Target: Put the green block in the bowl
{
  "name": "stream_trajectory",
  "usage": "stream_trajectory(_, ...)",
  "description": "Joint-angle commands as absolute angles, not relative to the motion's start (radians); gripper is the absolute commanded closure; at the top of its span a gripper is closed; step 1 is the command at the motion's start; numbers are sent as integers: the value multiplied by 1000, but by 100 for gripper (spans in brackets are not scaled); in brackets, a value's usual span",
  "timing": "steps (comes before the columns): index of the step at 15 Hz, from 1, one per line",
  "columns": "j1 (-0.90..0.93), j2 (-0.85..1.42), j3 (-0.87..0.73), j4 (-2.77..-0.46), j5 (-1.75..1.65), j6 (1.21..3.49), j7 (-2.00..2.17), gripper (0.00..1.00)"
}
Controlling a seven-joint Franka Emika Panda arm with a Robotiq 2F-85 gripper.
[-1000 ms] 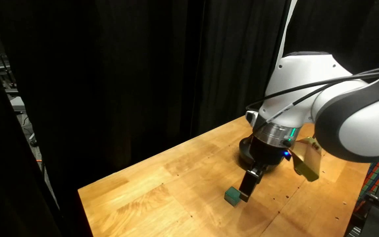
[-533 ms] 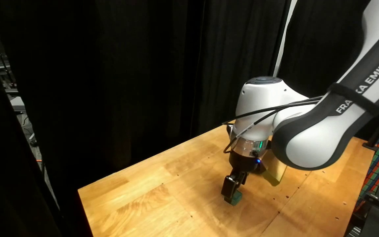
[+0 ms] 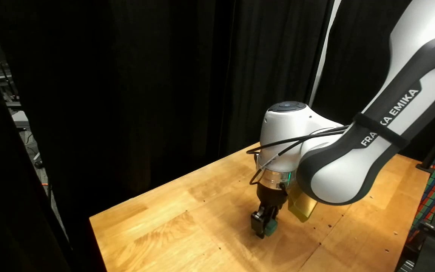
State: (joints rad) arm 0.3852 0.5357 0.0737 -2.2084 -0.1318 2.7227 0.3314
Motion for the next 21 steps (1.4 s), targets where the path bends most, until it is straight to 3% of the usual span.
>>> stream_trajectory(1,430,500,29,-2205,-147,2698,384,73)
stream_trajectory(3,400,453,34,-2228,-122,2661,370,83)
stream_trajectory(9,354,245,-73,-2292,-231,2578,438,83)
stream_trajectory(13,311,225,-126,-2244,-425,2500,565,83)
stream_trajectory(14,294,224,-119,-2241,-437,2488,573,37)
stream_trajectory(16,261,223,-92,-2242,-412,2472,535,28)
stream_trajectory(19,213,192,-32,-2272,-298,2474,415,3)
stream_trajectory(21,179,142,14,-2308,-189,2469,297,0)
